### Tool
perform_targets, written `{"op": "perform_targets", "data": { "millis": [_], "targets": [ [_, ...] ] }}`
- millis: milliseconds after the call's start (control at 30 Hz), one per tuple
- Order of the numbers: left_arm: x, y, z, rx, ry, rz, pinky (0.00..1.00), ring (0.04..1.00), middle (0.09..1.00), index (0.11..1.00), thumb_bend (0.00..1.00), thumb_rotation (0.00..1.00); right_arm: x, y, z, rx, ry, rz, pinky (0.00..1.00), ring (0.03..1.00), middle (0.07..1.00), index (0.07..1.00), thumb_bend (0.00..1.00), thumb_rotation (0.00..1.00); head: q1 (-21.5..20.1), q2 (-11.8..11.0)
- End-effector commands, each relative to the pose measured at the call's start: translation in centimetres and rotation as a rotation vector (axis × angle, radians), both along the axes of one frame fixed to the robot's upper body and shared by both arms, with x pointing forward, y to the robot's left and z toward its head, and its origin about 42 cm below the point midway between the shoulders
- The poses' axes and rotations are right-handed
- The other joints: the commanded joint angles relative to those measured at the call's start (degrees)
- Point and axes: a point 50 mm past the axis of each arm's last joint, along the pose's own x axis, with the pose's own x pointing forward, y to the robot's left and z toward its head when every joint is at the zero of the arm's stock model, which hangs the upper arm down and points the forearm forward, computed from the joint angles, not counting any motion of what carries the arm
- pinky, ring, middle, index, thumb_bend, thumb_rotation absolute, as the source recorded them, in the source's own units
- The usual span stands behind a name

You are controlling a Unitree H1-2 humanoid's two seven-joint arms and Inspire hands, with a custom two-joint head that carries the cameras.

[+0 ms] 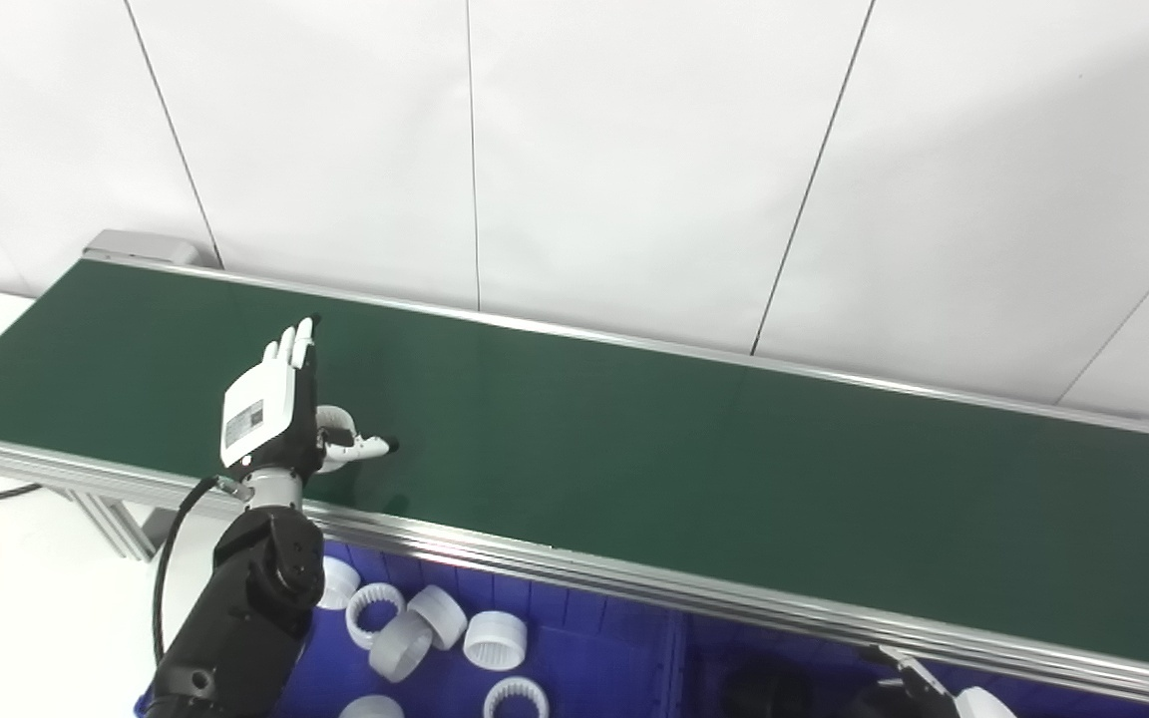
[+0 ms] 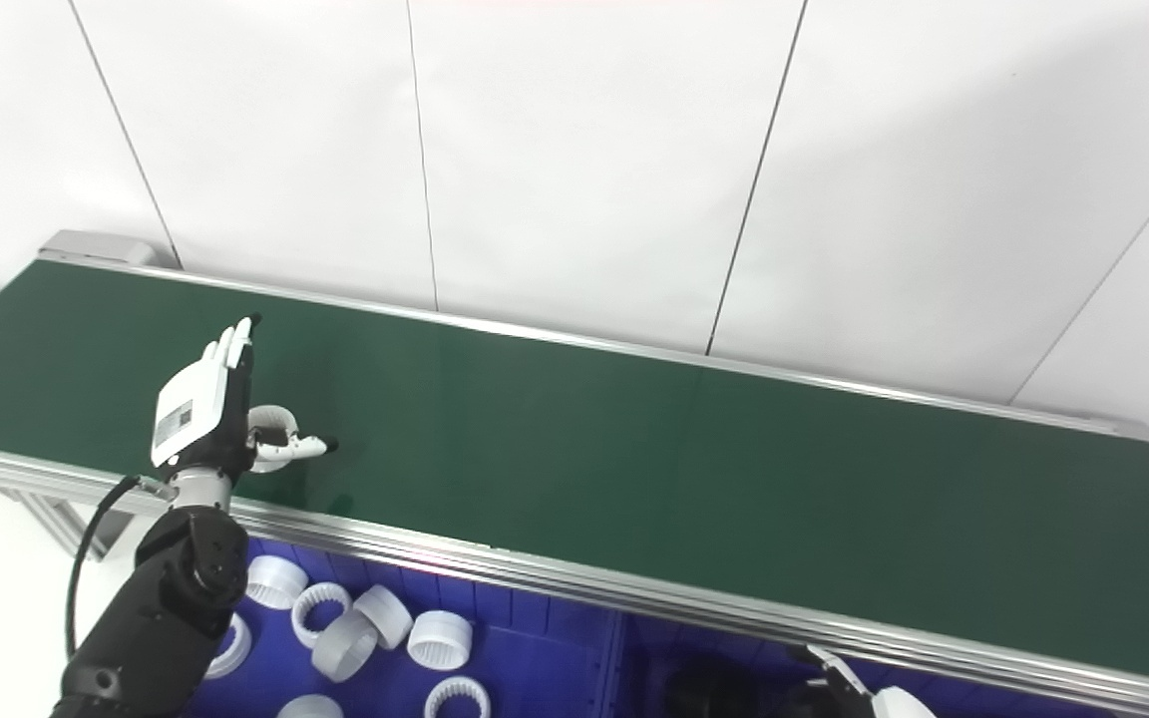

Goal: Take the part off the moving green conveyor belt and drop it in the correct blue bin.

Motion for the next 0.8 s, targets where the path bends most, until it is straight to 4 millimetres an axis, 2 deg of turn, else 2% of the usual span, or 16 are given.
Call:
{"op": "perform_targets", "data": {
  "millis": [0,167,300,433,533,567,633,667,700,733,767],
  "targets": [
    [1.4,0.6,1.8,0.025,-0.062,0.002,0.89,0.982,0.995,0.985,0.82,0.13,0.4,0.0,1.1,0.000,-0.077,0.031,0.61,0.676,0.689,0.828,0.82,0.18,0.01,0.02],
    [1.5,1.0,0.7,0.008,-0.039,0.019,0.89,0.974,0.988,0.975,0.82,0.10,0.4,-0.1,1.1,-0.002,-0.077,0.035,0.61,0.676,0.689,0.827,0.82,0.20,0.00,0.15],
    [1.6,1.4,0.0,-0.006,-0.041,0.033,0.86,0.948,0.972,0.956,0.82,0.07,0.3,0.0,1.2,-0.004,-0.081,0.036,0.61,0.674,0.688,0.824,0.82,0.18,0.07,0.18],
    [1.6,1.6,-0.5,-0.012,-0.034,0.026,0.83,0.921,0.964,0.946,0.80,0.04,0.2,0.0,1.2,-0.006,-0.076,0.036,0.62,0.679,0.691,0.828,0.81,0.21,0.02,0.26],
    [1.7,1.6,-0.8,-0.030,-0.025,0.019,0.75,0.861,0.921,0.900,0.76,0.00,0.2,0.0,1.2,-0.006,-0.082,0.038,0.62,0.679,0.691,0.827,0.82,0.20,0.02,0.26],
    [1.7,1.5,-0.9,-0.040,-0.029,0.017,0.73,0.838,0.895,0.877,0.74,0.00,0.2,0.0,1.2,-0.004,-0.085,0.038,0.61,0.674,0.688,0.825,0.82,0.20,-0.16,0.40],
    [1.8,1.4,-1.1,-0.081,-0.049,0.012,0.60,0.681,0.784,0.785,0.65,0.00,0.1,0.0,1.2,-0.003,-0.085,0.038,0.60,0.673,0.687,0.825,0.82,0.20,-0.16,0.40],
    [1.7,1.2,-1.1,-0.098,-0.059,0.009,0.50,0.539,0.668,0.720,0.56,0.00,0.1,0.1,1.2,-0.004,-0.082,0.037,0.61,0.674,0.687,0.826,0.81,0.20,-0.21,0.38],
    [1.7,1.2,-1.2,-0.117,-0.069,0.007,0.42,0.453,0.566,0.645,0.52,0.00,0.1,0.1,1.2,-0.004,-0.080,0.035,0.61,0.676,0.688,0.827,0.81,0.21,-0.21,0.38],
    [1.6,1.1,-1.2,-0.133,-0.076,0.003,0.40,0.437,0.547,0.627,0.51,0.00,0.1,0.1,1.2,-0.003,-0.078,0.034,0.61,0.676,0.688,0.827,0.81,0.21,-0.18,0.40],
    [1.6,1.0,-1.3,-0.144,-0.084,-0.004,0.34,0.396,0.494,0.580,0.50,0.00,0.1,0.1,1.3,-0.002,-0.078,0.033,0.61,0.677,0.689,0.827,0.81,0.21,-0.14,0.47]
  ]
}}
